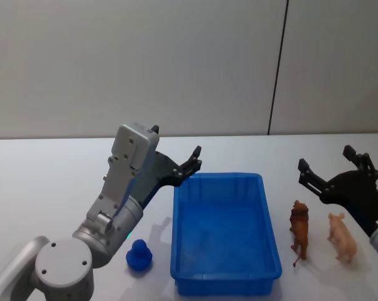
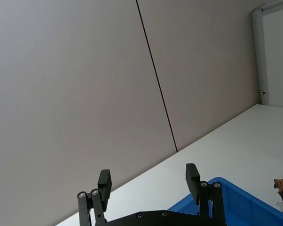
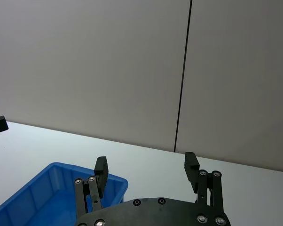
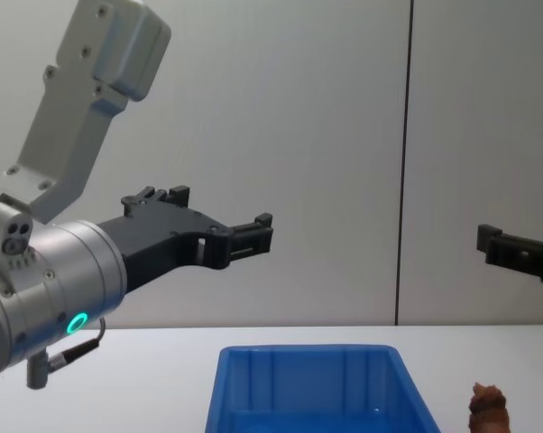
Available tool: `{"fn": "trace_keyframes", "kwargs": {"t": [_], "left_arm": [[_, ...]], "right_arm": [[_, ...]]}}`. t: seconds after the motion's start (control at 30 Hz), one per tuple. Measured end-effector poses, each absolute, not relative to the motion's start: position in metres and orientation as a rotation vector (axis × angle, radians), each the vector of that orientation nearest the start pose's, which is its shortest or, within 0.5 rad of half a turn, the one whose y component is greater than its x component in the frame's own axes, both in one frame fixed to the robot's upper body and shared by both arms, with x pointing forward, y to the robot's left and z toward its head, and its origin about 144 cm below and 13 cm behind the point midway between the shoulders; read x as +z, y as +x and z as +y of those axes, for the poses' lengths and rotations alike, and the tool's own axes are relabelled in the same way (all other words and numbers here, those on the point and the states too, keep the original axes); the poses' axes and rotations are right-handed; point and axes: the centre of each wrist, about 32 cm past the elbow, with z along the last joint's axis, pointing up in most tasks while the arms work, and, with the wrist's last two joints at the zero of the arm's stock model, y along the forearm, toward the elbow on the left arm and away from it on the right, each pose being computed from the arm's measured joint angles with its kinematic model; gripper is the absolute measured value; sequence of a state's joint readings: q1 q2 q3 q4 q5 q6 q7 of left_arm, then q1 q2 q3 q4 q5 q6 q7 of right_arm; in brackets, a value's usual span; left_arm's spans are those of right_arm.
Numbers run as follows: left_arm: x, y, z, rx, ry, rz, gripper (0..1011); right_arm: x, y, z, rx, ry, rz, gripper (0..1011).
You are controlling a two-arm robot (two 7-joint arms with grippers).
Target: Pick up the two dolls from the table and place them into the box.
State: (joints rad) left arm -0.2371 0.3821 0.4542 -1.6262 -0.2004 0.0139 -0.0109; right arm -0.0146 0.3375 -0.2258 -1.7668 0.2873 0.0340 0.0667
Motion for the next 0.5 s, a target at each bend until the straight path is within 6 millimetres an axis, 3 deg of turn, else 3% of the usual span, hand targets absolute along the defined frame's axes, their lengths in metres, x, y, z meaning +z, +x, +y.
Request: {"fn": "trace_keyframes", "kwargs": {"t": [0.5], "left_arm": [[1.2044, 0.4920, 0.1984, 1.124, 0.061, -0.268, 1001]], "right_arm": [[1.1887, 0.4433, -0.2371, -1.230, 0.026, -0.075, 1001]]}}
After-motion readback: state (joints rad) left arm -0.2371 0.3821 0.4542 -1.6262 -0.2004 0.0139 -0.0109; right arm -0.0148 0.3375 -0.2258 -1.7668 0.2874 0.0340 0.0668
